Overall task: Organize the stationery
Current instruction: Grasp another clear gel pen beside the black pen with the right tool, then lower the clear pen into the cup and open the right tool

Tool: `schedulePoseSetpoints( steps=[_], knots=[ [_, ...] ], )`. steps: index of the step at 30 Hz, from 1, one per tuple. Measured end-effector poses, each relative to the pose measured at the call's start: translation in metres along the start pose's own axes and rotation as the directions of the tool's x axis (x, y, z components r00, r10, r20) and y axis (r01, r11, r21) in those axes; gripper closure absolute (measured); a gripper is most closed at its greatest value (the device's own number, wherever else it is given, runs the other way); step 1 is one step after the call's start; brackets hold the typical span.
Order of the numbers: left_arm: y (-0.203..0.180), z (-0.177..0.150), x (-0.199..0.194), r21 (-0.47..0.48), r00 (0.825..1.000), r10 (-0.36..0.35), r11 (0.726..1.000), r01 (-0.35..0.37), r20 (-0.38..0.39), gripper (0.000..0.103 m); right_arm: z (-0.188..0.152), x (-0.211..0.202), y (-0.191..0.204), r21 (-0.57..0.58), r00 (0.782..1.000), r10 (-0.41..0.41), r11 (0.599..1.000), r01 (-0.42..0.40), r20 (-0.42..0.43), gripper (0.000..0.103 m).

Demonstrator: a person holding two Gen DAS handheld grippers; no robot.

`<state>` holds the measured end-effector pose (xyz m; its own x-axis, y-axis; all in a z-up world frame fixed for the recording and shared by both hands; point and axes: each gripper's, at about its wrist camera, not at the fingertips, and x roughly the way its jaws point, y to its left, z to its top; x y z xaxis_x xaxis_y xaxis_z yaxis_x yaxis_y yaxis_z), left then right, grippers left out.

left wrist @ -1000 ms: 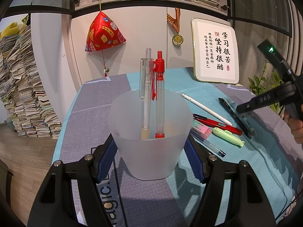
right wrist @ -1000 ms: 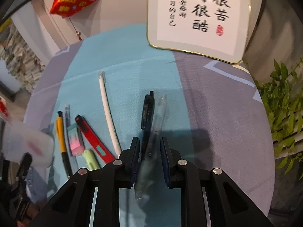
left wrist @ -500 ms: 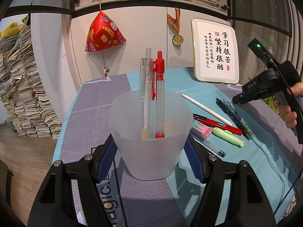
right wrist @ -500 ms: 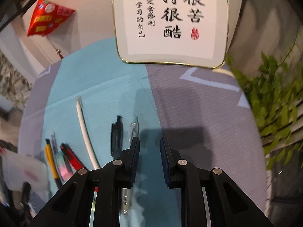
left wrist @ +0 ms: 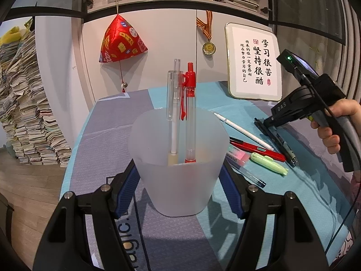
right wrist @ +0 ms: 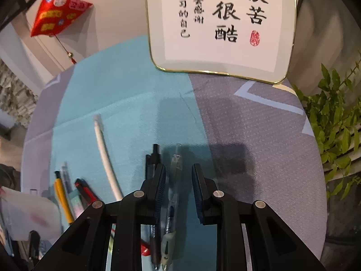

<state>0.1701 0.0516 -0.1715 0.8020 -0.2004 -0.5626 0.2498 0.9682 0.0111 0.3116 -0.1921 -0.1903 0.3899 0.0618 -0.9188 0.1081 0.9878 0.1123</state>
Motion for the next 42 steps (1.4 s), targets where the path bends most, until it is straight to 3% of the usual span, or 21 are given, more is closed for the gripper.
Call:
schedulePoseSetpoints(
  steps=[4, 6, 13, 18, 25, 32, 38, 42],
  knots=[
    [-0.001, 0.000, 0.000, 0.004, 1.000, 0.002, 1.000, -0.002, -0.002, 0.035, 0.005, 0.003, 0.006, -0.024, 0.999, -0.034, 0.999, 0.035, 0.010, 0.080],
    [-0.001, 0.000, 0.000, 0.004, 1.000, 0.002, 1.000, -0.002, -0.002, 0.035, 0.006, 0.005, 0.011, -0.052, 0.997, -0.075, 0.996, 0.076, 0.018, 0.090],
    [-0.001, 0.000, 0.000, 0.005, 1.000, 0.003, 1.000, -0.003, -0.002, 0.034, -0.003, -0.026, 0.004, -0.026, 0.998, -0.001, 1.000, 0.003, 0.070, 0.091],
    [-0.002, -0.001, 0.000, 0.007, 1.000, 0.004, 1.000, -0.004, -0.001, 0.034, -0.021, -0.074, 0.009, -0.061, 0.985, 0.052, 0.997, -0.042, 0.166, 0.091],
    [-0.002, -0.001, 0.000, 0.007, 1.000, 0.003, 1.000, -0.003, -0.001, 0.034, -0.044, -0.134, 0.024, -0.118, 0.949, 0.107, 0.990, -0.074, 0.298, 0.091],
    [-0.002, -0.001, 0.000, 0.006, 1.000, 0.003, 1.000, -0.003, -0.001, 0.034, -0.053, -0.189, 0.047, -0.188, 0.893, 0.179, 0.976, -0.109, 0.412, 0.091],
    [-0.002, -0.001, 0.000, 0.007, 1.000, 0.003, 1.000, -0.003, -0.001, 0.034, -0.058, -0.227, 0.081, -0.308, 0.840, 0.328, 0.929, -0.204, 0.432, 0.091],
    [-0.002, -0.001, 0.000, 0.007, 1.000, 0.003, 1.000, -0.003, -0.001, 0.034, -0.057, -0.230, 0.109, -0.378, 0.824, 0.399, 0.892, -0.247, 0.402, 0.091]
  ],
)
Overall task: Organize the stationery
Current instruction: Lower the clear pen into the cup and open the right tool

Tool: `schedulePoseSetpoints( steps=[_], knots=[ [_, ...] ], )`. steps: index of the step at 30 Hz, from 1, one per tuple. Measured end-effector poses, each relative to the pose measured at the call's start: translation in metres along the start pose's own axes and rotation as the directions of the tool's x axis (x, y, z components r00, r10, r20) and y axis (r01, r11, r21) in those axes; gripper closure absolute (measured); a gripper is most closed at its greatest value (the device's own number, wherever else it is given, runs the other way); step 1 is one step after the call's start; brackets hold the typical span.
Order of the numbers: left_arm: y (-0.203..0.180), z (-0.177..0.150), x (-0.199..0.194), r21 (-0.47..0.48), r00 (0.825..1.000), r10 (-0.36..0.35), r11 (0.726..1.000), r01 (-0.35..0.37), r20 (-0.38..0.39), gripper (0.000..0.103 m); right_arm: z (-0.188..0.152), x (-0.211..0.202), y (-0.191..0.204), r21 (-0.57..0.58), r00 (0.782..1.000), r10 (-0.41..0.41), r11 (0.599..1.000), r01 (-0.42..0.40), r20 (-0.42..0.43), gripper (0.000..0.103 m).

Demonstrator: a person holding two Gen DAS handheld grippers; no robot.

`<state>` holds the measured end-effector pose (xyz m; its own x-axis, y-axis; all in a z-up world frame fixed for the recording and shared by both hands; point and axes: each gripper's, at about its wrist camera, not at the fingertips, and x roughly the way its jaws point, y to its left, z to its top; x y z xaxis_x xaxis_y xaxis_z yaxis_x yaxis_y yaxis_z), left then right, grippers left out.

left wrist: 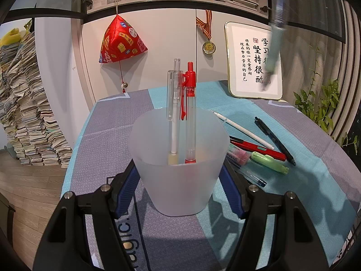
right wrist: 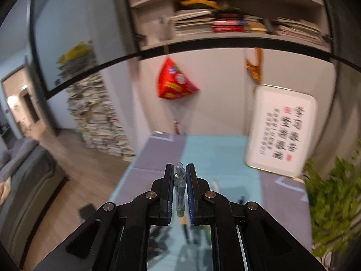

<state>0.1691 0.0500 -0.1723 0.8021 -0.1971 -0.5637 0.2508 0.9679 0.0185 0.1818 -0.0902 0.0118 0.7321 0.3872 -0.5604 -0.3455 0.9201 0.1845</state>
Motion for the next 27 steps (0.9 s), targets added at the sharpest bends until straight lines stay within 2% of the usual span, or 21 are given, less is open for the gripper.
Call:
schedulePoseSetpoints(
  steps=[5, 12, 27],
  knots=[
    [0.000, 0.000, 0.000, 0.000, 1.000, 0.000, 1.000, 0.000, 0.000, 0.034, -0.003, 0.035, 0.027, -0.043, 0.996, 0.045, 0.998, -0.048, -0.073, 0.091],
    [0.000, 0.000, 0.000, 0.000, 1.000, 0.000, 1.000, 0.000, 0.000, 0.034, -0.019, 0.077, 0.037, -0.059, 0.984, 0.053, 0.996, -0.064, -0.173, 0.091],
    [0.000, 0.000, 0.000, 0.001, 1.000, 0.000, 1.000, 0.000, 0.000, 0.034, -0.035, 0.110, 0.032, -0.030, 0.960, 0.060, 0.997, -0.071, -0.273, 0.091]
  ],
)
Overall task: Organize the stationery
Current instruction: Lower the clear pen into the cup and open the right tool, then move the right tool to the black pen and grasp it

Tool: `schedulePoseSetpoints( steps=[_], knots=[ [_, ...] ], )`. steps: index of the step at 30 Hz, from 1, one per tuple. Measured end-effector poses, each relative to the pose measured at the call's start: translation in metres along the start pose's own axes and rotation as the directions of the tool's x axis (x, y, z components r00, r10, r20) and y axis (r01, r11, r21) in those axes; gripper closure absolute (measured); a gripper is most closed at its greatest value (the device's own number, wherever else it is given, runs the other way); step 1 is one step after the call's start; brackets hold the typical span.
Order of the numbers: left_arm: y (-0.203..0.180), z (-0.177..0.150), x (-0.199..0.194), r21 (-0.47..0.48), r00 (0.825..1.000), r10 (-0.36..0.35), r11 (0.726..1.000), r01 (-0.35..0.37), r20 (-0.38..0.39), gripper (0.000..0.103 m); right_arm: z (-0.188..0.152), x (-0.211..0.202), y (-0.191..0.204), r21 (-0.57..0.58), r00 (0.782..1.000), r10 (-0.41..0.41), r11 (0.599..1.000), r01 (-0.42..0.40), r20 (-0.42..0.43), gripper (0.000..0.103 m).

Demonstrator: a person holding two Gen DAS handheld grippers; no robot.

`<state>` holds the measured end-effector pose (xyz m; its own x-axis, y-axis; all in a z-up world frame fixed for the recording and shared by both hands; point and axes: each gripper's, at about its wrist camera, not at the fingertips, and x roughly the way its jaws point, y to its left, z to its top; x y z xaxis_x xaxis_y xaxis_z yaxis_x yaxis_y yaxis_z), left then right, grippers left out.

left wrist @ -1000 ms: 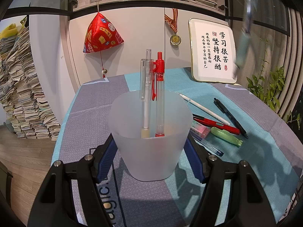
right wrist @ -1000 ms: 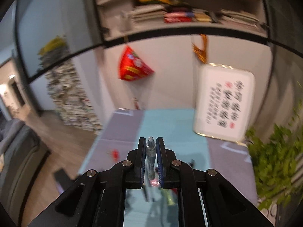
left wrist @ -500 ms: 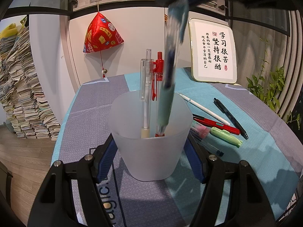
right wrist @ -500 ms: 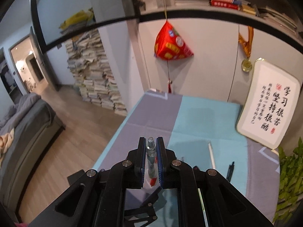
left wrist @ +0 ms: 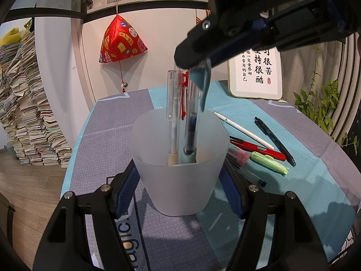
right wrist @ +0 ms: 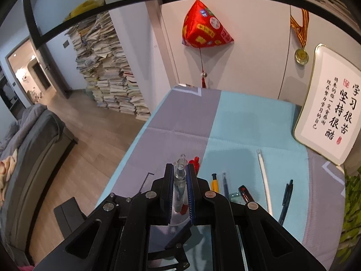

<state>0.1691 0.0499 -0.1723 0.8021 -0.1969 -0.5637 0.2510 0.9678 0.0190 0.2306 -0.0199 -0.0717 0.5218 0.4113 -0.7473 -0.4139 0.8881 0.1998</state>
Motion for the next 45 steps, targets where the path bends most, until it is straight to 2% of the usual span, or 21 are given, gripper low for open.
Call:
schedulePoseSetpoints(
  steps=[6, 12, 15, 19, 25, 28, 31, 35, 45],
  knots=[
    [0.000, 0.000, 0.000, 0.000, 1.000, 0.000, 1.000, 0.000, -0.001, 0.034, -0.001, 0.005, -0.002, 0.012, 1.000, 0.006, 1.000, -0.006, -0.015, 0.091],
    [0.000, 0.000, 0.000, 0.000, 1.000, 0.000, 1.000, 0.000, -0.001, 0.034, -0.001, -0.007, -0.008, 0.028, 1.000, 0.012, 1.000, -0.013, 0.013, 0.091],
    [0.000, 0.000, 0.000, 0.000, 1.000, 0.000, 1.000, 0.000, -0.001, 0.034, 0.000, -0.021, -0.016, 0.033, 0.999, -0.012, 0.999, 0.010, 0.044, 0.091],
    [0.001, 0.000, 0.000, 0.000, 1.000, 0.000, 1.000, 0.000, -0.001, 0.034, -0.001, -0.033, -0.046, 0.099, 0.995, -0.079, 0.992, 0.073, 0.059, 0.091],
    [0.000, 0.000, 0.000, 0.000, 1.000, 0.000, 1.000, 0.000, -0.001, 0.034, -0.011, -0.026, -0.110, 0.241, 0.980, -0.198, 0.951, 0.195, -0.013, 0.091],
    [0.000, 0.000, 0.000, 0.000, 1.000, 0.000, 1.000, 0.000, -0.001, 0.034, -0.023, -0.009, -0.137, 0.268, 0.957, -0.276, 0.919, 0.290, -0.091, 0.091],
    [0.001, 0.000, 0.000, 0.000, 1.000, 0.000, 1.000, 0.000, -0.001, 0.034, -0.031, 0.007, -0.155, 0.278, 0.937, -0.316, 0.896, 0.347, -0.149, 0.091],
    [0.001, 0.000, 0.000, 0.000, 1.000, 0.000, 1.000, 0.000, -0.002, 0.034, -0.042, 0.028, -0.173, 0.303, 0.932, -0.294, 0.887, 0.349, -0.214, 0.091],
    [0.001, 0.000, 0.000, 0.000, 1.000, 0.000, 1.000, 0.000, -0.003, 0.034, -0.045, 0.053, -0.182, 0.307, 0.922, -0.283, 0.882, 0.358, -0.263, 0.091]
  ],
)
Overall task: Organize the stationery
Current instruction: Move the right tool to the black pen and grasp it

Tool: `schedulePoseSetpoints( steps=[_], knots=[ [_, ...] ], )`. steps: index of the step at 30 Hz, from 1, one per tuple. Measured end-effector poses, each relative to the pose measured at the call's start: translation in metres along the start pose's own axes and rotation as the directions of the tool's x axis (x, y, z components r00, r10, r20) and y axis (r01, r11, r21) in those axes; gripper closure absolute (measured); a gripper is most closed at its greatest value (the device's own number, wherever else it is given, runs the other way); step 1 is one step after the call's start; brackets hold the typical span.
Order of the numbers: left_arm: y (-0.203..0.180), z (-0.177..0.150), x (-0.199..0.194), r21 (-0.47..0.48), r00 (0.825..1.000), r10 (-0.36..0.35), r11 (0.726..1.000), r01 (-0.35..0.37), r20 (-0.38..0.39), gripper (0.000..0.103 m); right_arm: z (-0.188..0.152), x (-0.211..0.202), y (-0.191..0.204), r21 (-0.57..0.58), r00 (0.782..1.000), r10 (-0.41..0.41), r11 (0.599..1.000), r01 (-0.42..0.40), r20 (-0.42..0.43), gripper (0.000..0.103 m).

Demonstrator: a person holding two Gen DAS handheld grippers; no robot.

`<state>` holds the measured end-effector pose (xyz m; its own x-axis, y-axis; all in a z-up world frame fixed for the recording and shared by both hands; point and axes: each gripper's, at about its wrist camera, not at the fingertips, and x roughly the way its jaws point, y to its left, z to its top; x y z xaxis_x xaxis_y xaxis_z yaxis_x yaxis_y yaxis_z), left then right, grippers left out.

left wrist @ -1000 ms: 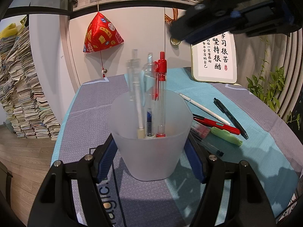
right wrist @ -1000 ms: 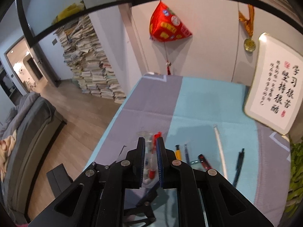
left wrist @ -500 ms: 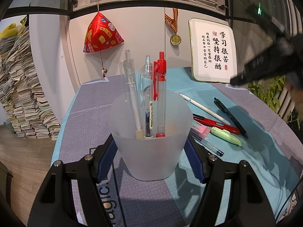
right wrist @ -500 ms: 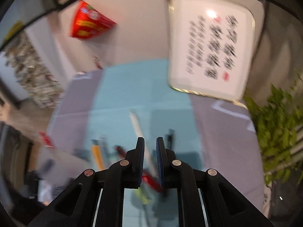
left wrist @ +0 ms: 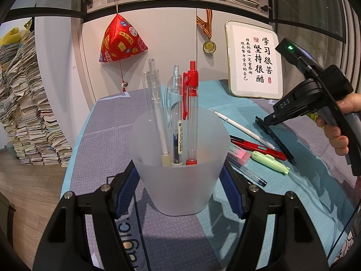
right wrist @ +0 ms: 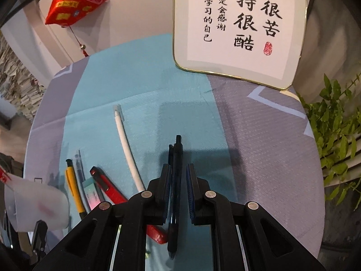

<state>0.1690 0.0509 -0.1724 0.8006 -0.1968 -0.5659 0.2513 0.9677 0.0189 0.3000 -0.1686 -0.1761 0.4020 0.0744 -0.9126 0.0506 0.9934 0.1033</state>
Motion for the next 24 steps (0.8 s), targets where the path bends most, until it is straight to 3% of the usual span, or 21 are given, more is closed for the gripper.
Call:
schedulePoseSetpoints(
  steps=[3, 5, 6, 19, 22, 24],
  knots=[
    [0.000, 0.000, 0.000, 0.000, 1.000, 0.000, 1.000, 0.000, 0.000, 0.034, 0.002, 0.007, 0.001, 0.001, 1.000, -0.002, 1.000, 0.002, -0.013, 0.086],
    [0.000, 0.000, 0.000, 0.000, 1.000, 0.000, 1.000, 0.000, 0.000, 0.034, 0.004, 0.010, 0.002, -0.001, 1.000, -0.004, 1.000, 0.004, -0.014, 0.075],
    [0.000, 0.000, 0.000, 0.000, 1.000, 0.000, 1.000, 0.000, 0.000, 0.034, 0.004, 0.011, 0.002, 0.000, 1.000, -0.003, 1.000, 0.003, -0.010, 0.074],
    [0.000, 0.000, 0.000, 0.000, 1.000, 0.000, 1.000, 0.000, 0.000, 0.034, 0.013, 0.022, 0.008, -0.019, 0.999, -0.048, 0.999, 0.048, -0.004, 0.074],
    [0.000, 0.000, 0.000, 0.000, 1.000, -0.001, 1.000, 0.001, -0.001, 0.034, 0.014, 0.023, 0.013, -0.038, 0.997, -0.072, 0.997, 0.072, 0.006, 0.086],
    [0.000, 0.000, 0.000, -0.001, 1.000, -0.001, 1.000, 0.001, -0.002, 0.034, 0.013, 0.020, 0.011, -0.016, 1.000, -0.028, 0.999, 0.028, 0.004, 0.086]
  ],
)
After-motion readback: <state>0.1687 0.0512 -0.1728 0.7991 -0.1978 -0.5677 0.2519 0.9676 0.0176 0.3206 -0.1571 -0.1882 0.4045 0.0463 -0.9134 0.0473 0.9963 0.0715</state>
